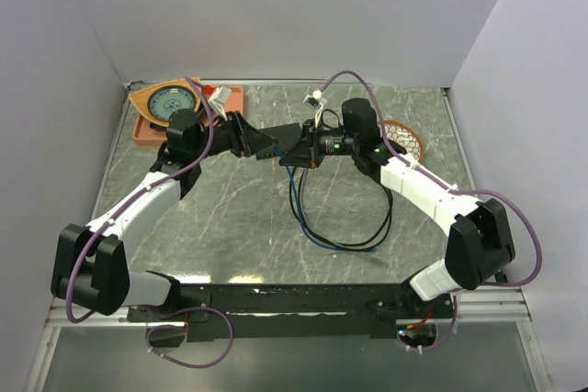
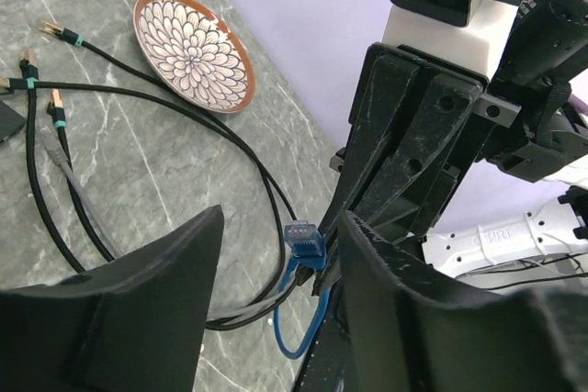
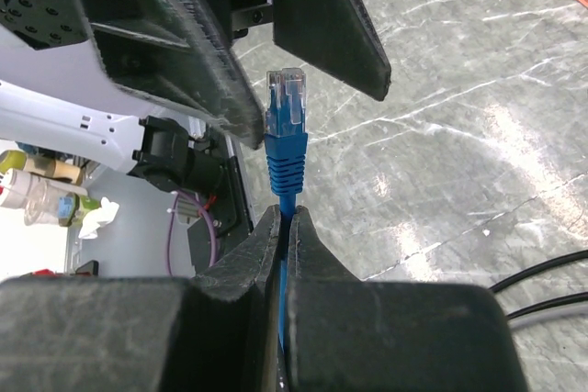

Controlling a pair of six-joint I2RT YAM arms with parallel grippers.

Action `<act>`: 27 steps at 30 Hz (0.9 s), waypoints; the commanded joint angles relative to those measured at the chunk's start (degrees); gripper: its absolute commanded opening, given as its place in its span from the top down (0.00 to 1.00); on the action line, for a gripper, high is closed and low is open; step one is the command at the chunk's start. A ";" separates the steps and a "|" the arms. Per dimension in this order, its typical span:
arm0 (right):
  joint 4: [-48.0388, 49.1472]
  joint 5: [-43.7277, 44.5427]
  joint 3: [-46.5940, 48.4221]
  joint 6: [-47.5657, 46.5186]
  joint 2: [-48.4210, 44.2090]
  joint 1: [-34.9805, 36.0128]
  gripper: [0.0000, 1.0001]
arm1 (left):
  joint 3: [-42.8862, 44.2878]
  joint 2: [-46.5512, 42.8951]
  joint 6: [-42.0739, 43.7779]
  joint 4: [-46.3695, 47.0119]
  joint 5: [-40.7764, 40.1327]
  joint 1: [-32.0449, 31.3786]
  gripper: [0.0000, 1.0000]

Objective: Insert the plug into the switch port

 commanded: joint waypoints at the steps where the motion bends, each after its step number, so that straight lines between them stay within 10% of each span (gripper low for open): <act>1: 1.29 -0.21 0.21 0.67 -1.52 -0.42 1.00 | 1.67 -0.99 1.10 0.96 -0.91 -0.22 0.45; 8: 1.38 -0.56 0.29 0.67 -1.26 -0.42 1.00 | 2.46 0.41 0.92 1.14 0.31 -0.22 0.99; 19: 2.08 -1.26 0.82 1.55 -0.64 -0.42 0.96 | 2.37 -1.16 2.32 -0.79 -0.65 -0.22 0.99; 27: 5.59 -3.89 0.65 3.83 -1.52 -2.09 0.36 | 2.20 -2.84 3.38 -1.50 -0.83 -0.22 0.99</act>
